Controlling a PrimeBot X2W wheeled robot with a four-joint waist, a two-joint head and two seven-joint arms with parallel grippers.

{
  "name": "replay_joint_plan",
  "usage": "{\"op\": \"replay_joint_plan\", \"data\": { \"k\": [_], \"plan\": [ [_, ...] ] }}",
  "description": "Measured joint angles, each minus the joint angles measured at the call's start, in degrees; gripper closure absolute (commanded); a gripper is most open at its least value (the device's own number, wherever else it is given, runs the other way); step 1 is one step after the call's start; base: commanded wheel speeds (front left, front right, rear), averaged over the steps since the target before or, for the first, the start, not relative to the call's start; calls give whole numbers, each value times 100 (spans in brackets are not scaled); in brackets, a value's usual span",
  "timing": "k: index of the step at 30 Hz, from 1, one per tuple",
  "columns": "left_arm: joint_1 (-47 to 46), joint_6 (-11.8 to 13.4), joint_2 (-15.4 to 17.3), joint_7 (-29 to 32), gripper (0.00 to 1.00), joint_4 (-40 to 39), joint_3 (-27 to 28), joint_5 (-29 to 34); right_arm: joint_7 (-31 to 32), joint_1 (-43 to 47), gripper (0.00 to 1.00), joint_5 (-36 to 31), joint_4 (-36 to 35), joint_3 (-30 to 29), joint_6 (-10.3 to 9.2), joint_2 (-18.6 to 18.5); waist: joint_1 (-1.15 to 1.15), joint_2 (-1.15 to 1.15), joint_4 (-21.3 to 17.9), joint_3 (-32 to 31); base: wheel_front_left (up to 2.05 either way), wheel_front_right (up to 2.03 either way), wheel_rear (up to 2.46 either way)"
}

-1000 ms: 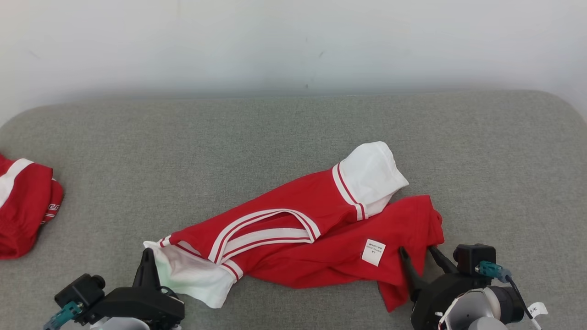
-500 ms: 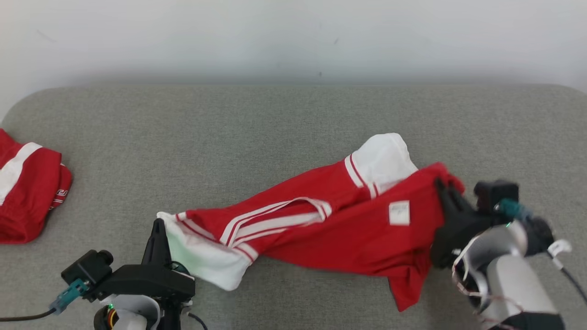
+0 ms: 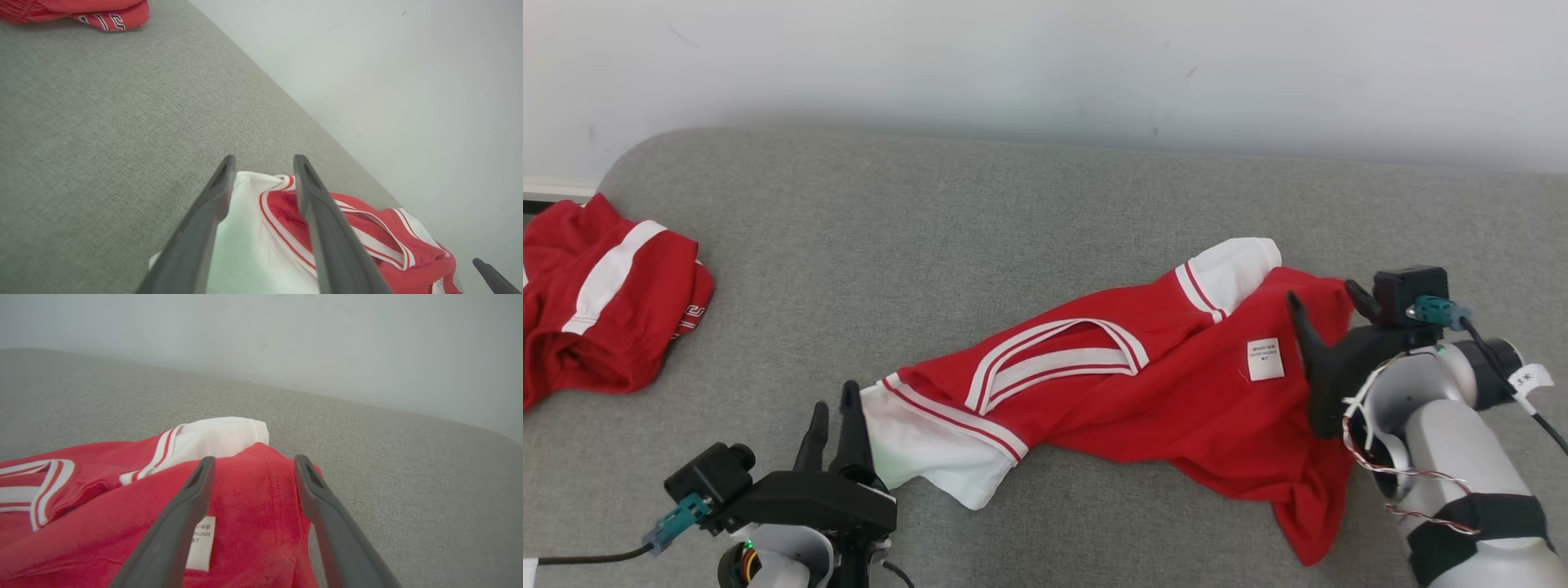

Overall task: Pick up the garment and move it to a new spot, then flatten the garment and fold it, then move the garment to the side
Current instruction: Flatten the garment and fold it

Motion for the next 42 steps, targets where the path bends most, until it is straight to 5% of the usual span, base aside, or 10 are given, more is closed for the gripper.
{"op": "replay_joint_plan", "data": {
  "k": [10, 16, 19, 35, 37, 38, 42],
  "plan": [
    [385, 300, 486, 54, 0, 138, 20, 263, -176, 547, 0, 2, -326, -828, 0, -131, 0, 0, -53, -110, 0, 0, 0],
    [759, -225, 844, 137, 0, -48, -266, 405, -268, 1184, 0, -34, -1051, -1182, 0, 197, 0, 0, -190, -205, 0, 0, 0],
    [788, -288, 1098, 189, 0, 101, -456, 682, -255, 1472, 0, -35, -1383, -1214, 0, 365, -1, 0, -261, -232, 0, 0, 0],
    [471, -374, 1362, 275, 0, 953, -1110, 1464, -29, 1878, 0, -25, -1717, -811, 0, 609, -1, 0, -582, -287, 0, 0, 0],
    [396, -411, 1369, 275, 29, 1022, -1148, 1485, -29, 1878, 0, -21, -1707, -799, 0, 606, -1, 0, -582, -282, 0, 0, 0],
    [368, -436, 1373, 274, 32, 1049, -1160, 1501, -29, 1878, 0, -15, -1699, -797, 0, 604, -1, 0, -579, -279, 0, 0, 0],
    [257, -445, 1391, 271, 18, 1163, -1203, 1545, -26, 1877, 0, -11, -1686, -780, 0, 604, -1, 0, -563, -263, 0, 0, 0]
  ]
}}
